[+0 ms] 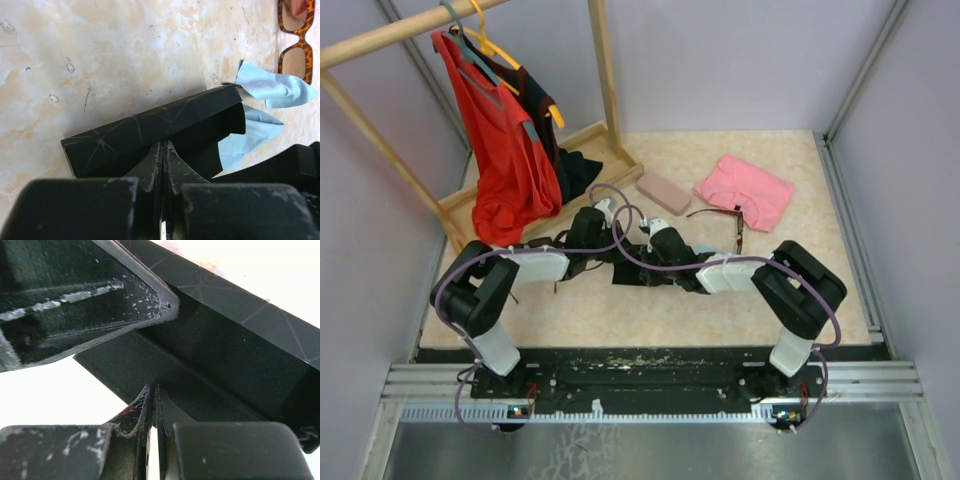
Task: Organize the sunglasses
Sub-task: Adjust the sunglasses case at the center of the board.
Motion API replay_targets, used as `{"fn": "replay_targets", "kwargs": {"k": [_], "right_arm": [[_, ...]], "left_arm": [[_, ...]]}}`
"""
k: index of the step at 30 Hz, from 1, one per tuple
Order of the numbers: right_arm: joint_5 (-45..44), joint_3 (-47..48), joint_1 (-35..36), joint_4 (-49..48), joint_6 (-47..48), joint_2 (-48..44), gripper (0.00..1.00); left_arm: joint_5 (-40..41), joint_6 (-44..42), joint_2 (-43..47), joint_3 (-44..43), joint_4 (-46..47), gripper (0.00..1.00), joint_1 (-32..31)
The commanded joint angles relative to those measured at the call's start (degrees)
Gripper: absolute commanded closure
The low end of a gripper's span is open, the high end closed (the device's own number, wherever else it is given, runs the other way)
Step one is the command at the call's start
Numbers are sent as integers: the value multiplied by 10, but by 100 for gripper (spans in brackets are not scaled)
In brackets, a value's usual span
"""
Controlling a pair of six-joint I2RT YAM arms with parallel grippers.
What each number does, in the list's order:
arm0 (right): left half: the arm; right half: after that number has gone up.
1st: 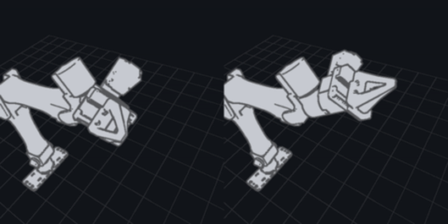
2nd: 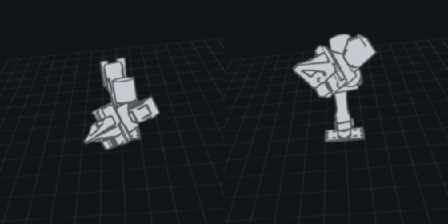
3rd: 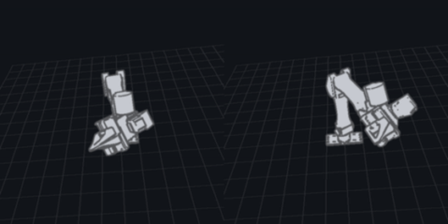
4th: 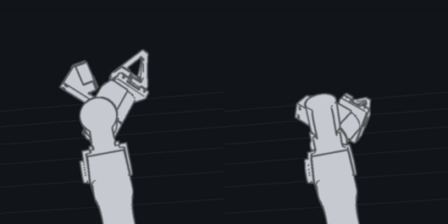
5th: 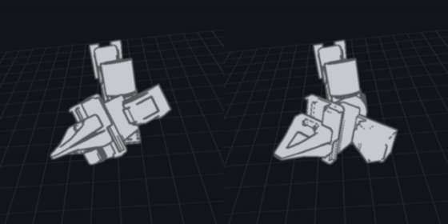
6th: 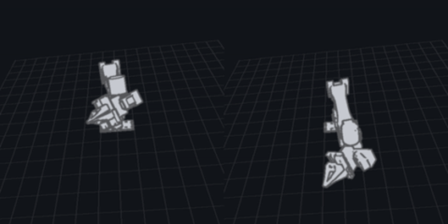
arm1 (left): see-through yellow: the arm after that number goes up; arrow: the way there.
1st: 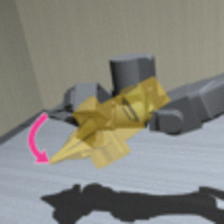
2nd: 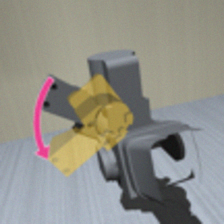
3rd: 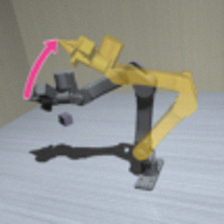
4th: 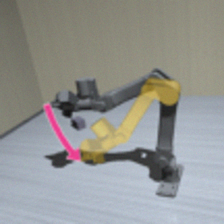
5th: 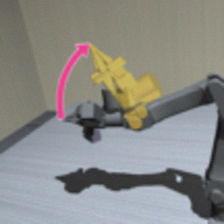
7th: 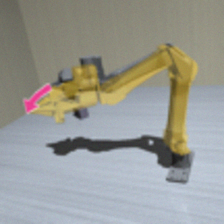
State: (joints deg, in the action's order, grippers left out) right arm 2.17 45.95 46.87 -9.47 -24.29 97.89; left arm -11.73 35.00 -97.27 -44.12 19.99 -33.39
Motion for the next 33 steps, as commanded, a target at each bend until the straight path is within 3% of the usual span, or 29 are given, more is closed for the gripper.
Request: {"fn": "replay_targets", "kwargs": {"k": [1,9,16,23,26,29,33], "right_arm": [[-4,-14,7,6,-3,-10,94],[-6,-17,7,11,-1,-28,94],[-13,41,5,56,28,-56,93],[-22,77,-5,59,28,-65,71],[-28,79,-10,58,31,-85,67],[-50,73,-19,72,34,-114,64],[-87,50,-44,110,38,-154,62]], "left_arm": [[13,6,-17,-12,19,99,3],[15,1,-5,-11,6,99,11],[56,-3,60,1,-38,99,11],[80,-23,132,-3,-90,95,12],[96,-36,164,-8,-115,88,12],[116,-49,195,-6,-148,72,13],[148,-65,239,31,-178,61,13]]}}
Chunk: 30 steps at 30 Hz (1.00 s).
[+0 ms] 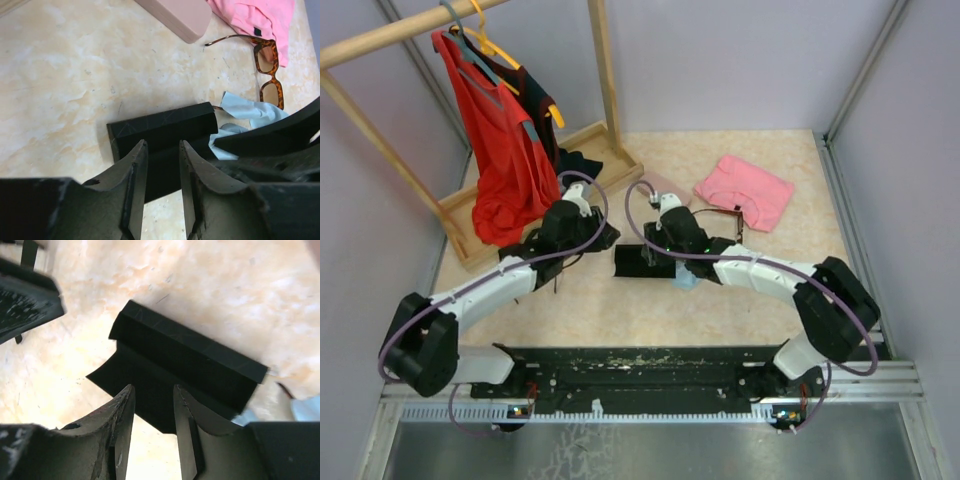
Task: Organize the sunglasses
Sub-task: Adjust the sunglasses case at the center of the board.
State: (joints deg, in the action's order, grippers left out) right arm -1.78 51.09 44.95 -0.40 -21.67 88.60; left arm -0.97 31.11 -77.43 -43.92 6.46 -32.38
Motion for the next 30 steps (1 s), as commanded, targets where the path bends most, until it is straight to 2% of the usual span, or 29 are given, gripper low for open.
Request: {"fn": "replay_targets", "kwargs": {"k": [1,5,12,30], "right_arm": [[-61,-8,-31,30,14,-70,61],[-101,-25,-53,78,23,-78,58],[-71,-19,-58,98,32,-29,59],[-103,39,-59,61,33,78,73]], "left_arm": [[43,-27,49,40,-43,60,3],[21,-27,56,78,-27,57,3],[-49,-34,-11,74,3,56,2],[-27,-45,-95,57,31,58,3]]}}
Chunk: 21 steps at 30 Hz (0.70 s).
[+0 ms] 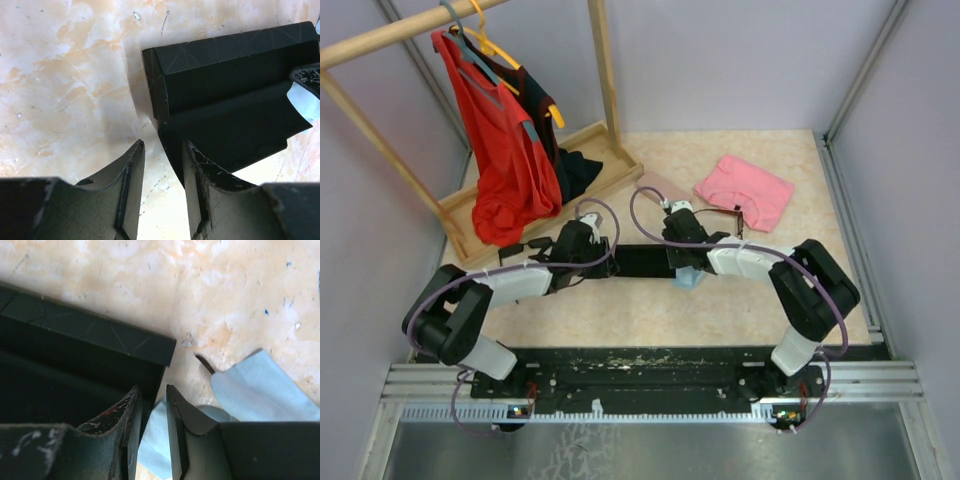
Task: Organize the sunglasses
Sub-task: Adjust the sunglasses case at the center of the board.
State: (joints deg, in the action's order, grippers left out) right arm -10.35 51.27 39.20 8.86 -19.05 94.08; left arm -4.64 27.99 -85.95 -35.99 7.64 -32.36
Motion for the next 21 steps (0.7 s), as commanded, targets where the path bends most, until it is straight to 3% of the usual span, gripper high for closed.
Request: {"fn": "replay_targets", "kwargs": {"k": [1,7,21], "right_arm": [[-21,39,-2,-34,7,27,75],[-24,64,-2,-38,15,55,89],[-48,133,-17,-45,21,105,97]], "left_arm": [[11,-15,-13,-23,20,58,3],[44,-6,-19,-29,16,60,11],[60,0,33,-52,-26,59,25]]}}
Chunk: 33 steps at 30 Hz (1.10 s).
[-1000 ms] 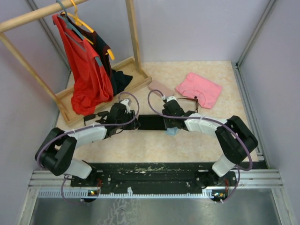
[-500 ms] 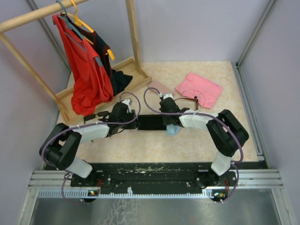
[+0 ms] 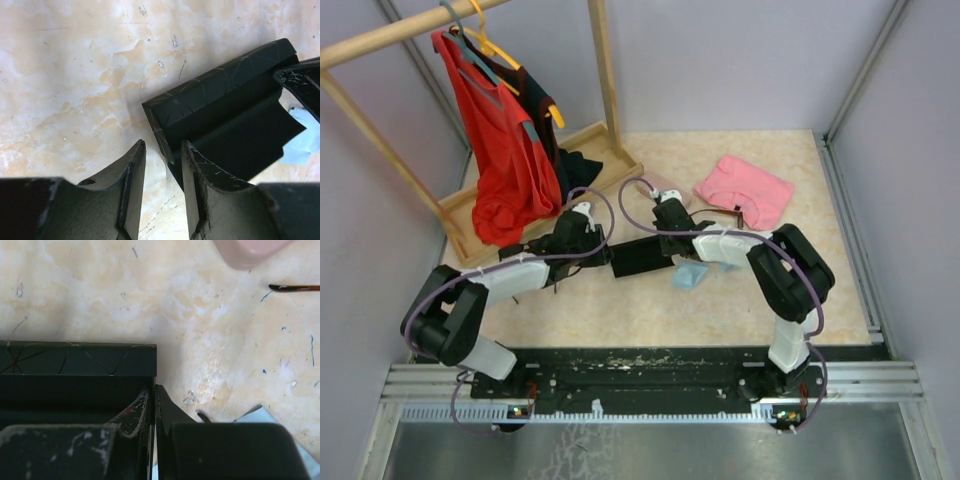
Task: Organize the sunglasses
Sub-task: Adjust the sunglasses case at the center of the board, then pick up the glasses cleaning cloth from the center of the board.
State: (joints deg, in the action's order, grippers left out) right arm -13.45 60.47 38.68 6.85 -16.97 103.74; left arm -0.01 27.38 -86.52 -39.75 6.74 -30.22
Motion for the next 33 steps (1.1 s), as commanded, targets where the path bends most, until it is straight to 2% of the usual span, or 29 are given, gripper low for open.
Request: {"fn": "replay_targets", "kwargs": {"k": [1,8,10,13,15,18,23,33], "right_arm": [[-16,46,-15,-25,-3,14,97],[-8,82,-26,-32,-5,43,97],[0,88,-27,-35,-3,46,90],[2,86,-28,-38,-2,33,72],[-5,77,-29,-39,1,13,64],[-27,47,-29,-38,4,-42,58],[-52,-30,-32,-15,-5,-168,56],[-158,-153,-49,142,-124,-355,57]], "left_arm": [[17,9,49,-13,-22,59,4],[34,22,114,-1,-46,56,7],[44,29,129,4,-51,55,10],[56,37,154,12,-62,54,17],[61,42,173,19,-67,53,24],[64,47,209,28,-73,51,31],[56,50,246,39,-82,45,41],[25,35,262,39,-95,47,43]]}}
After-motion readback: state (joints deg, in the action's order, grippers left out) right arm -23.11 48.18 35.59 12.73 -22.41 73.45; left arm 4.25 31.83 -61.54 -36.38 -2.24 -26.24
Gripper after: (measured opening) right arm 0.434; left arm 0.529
